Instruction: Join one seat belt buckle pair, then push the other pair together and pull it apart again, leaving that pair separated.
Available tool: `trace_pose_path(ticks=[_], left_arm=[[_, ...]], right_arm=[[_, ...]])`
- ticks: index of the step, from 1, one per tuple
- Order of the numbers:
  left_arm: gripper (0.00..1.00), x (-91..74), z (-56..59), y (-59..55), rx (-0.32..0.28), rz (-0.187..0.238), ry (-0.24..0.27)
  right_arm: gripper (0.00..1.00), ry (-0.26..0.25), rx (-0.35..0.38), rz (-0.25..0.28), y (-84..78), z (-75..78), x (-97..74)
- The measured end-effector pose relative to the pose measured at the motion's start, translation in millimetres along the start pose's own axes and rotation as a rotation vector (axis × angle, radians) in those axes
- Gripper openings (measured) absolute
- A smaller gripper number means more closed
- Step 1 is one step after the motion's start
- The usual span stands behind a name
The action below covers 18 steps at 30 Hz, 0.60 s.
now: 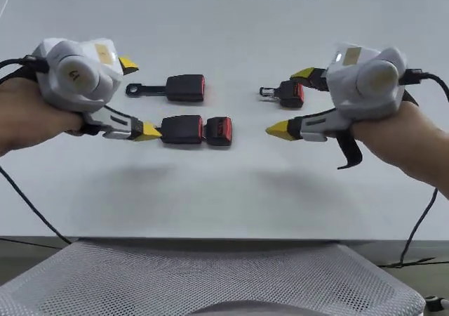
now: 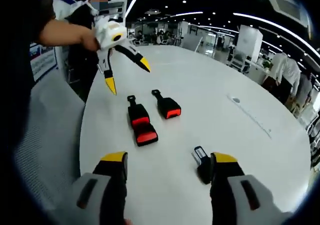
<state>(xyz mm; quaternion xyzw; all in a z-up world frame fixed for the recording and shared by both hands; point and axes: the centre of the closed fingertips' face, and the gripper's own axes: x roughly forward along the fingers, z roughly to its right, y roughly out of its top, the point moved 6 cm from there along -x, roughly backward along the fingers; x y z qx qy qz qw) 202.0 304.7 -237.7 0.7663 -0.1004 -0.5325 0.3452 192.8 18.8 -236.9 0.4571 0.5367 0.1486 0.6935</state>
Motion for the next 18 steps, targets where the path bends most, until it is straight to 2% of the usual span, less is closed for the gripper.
trace_pose_path(ticks=[1,3,5,8,13,16,18], left_arm=[[0.78,-5.3,1.6,-7.3,-0.050,-0.017,0.009],[0.81,-11.0,1.3,-13.6,-0.089,-0.008,0.029],[0.82,-17.9,1.8,-21.9,-0.129,-0.003,0.051],[0.85,-26.7,6.9,-31.6,-0.135,-0.009,0.057],[0.89,-42.0,13.4,-38.9,-0.176,-0.009,0.070],[0.93,-47.9,15.6,-43.3,-0.181,-0.008,0.082],[0.98,-49.6,16.2,-49.2,-0.182,-0.029,0.099]], right_arm=[[0.70,0.006,0.025,0.016,-1.1,-1.1,-2.8],[0.73,-0.029,0.005,-0.006,-9.4,1.0,-9.8],[0.75,-0.048,0.022,-0.006,-14.1,2.0,-15.8],[0.77,-0.079,0.047,-0.006,-20.5,3.0,-25.7],[0.87,-0.107,0.078,-0.043,-32.4,-1.3,-35.6],[0.92,-0.139,0.078,-0.052,-34.0,-3.6,-40.0],[0.95,-0.151,0.077,-0.052,-33.0,-5.9,-42.2]])
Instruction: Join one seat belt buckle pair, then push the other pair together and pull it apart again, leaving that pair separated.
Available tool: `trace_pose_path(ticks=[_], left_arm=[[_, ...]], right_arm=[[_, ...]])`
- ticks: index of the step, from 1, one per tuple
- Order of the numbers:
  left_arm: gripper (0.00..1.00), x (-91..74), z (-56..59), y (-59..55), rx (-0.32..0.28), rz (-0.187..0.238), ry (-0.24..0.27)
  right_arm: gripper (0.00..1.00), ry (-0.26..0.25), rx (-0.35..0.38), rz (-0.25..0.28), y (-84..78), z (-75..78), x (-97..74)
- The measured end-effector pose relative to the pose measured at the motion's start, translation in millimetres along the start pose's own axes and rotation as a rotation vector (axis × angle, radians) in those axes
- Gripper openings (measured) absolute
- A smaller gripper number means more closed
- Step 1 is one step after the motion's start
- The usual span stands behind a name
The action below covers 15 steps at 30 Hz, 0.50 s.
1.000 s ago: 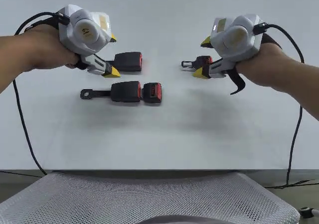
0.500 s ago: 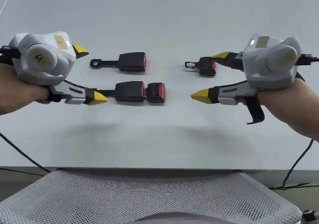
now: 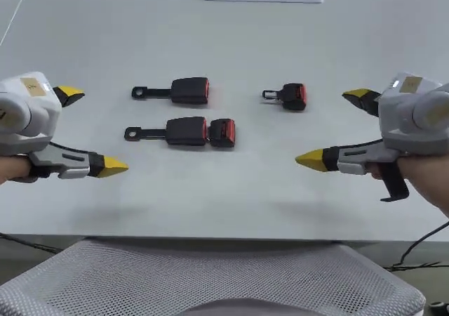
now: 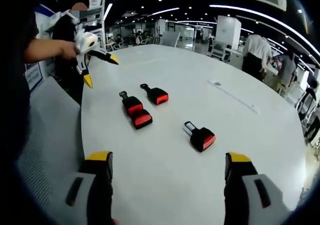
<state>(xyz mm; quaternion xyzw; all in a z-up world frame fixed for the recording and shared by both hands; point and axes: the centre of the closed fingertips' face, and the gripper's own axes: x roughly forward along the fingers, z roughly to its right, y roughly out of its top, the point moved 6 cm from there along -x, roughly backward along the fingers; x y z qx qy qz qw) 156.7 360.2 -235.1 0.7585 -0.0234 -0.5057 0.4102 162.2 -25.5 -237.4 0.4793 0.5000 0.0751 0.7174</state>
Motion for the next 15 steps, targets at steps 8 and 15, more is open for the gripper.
trace_pose_path(ticks=[8,15], left_arm=[[1.00,-10.3,-2.2,-5.9,-0.040,0.011,0.058],[1.00,-8.8,8.8,-7.2,-0.038,0.003,0.044]], right_arm=[[1.00,-0.044,0.001,-0.008,-2.8,-7.4,-0.8],[1.00,-0.054,0.012,-0.008,-4.8,-12.8,-0.1]])
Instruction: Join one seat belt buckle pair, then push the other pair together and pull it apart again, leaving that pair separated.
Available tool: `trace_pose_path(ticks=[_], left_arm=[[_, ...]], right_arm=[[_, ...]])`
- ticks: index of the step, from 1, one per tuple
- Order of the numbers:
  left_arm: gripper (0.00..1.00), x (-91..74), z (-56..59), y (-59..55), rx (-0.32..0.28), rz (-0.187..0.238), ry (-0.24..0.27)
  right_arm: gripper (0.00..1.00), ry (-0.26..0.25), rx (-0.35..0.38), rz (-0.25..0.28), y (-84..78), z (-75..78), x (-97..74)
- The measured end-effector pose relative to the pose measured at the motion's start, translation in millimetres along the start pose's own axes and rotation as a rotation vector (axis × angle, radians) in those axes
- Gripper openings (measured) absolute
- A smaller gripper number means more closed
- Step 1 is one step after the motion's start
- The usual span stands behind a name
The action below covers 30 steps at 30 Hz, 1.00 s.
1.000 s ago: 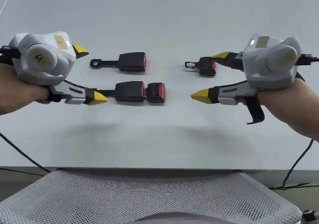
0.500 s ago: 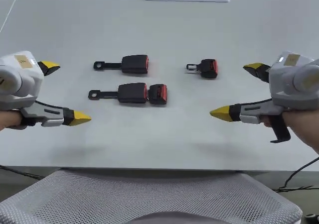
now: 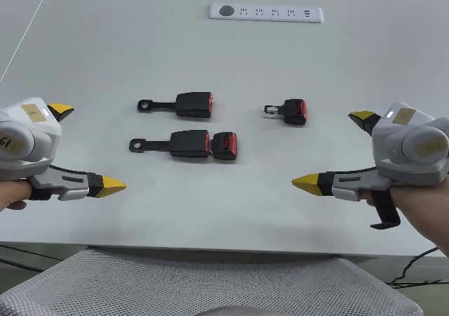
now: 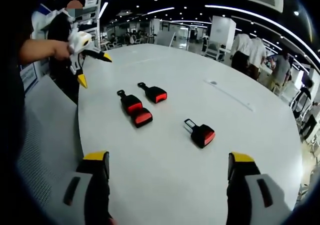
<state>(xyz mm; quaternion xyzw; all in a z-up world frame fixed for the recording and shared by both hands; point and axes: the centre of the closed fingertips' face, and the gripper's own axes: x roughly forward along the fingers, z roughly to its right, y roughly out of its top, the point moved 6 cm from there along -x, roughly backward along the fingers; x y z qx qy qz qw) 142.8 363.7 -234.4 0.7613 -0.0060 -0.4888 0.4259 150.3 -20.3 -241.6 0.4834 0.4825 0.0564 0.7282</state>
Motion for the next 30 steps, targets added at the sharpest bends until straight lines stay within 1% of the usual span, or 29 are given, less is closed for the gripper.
trace_pose_path(ticks=[2,5,9,12,15,20,24,30], left_arm=[[1.00,0.9,3.1,-1.1,0.011,-0.004,-0.005],[1.00,0.7,3.1,-1.6,0.010,-0.005,-0.003],[1.00,-1.6,2.6,1.6,-0.003,0.013,0.017],[1.00,-1.3,7.7,1.8,0.004,0.008,0.002],[1.00,-3.1,10.6,2.3,0.017,0.009,0.004],[1.00,-6.3,8.6,-0.6,0.004,0.013,0.017],[1.00,-8.3,8.3,-2.6,0.001,0.015,0.023],[1.00,-10.2,9.6,-2.0,-0.003,0.028,0.030]], right_arm=[[1.00,0.003,0.005,-0.001,-0.8,-1.1,0.4],[1.00,0.000,0.010,0.001,-0.9,-2.6,-0.9],[1.00,-0.010,0.031,0.005,-2.2,-4.2,-2.8],[1.00,-0.019,0.041,0.009,-2.9,-4.6,-2.5],[1.00,-0.024,0.033,0.008,-2.4,-6.0,-1.8],[1.00,-0.021,0.009,0.009,2.2,-8.1,-2.5],[1.00,-0.025,0.010,0.018,5.4,-8.1,-4.9],[1.00,-0.032,0.019,0.026,5.6,-9.1,-7.7]])
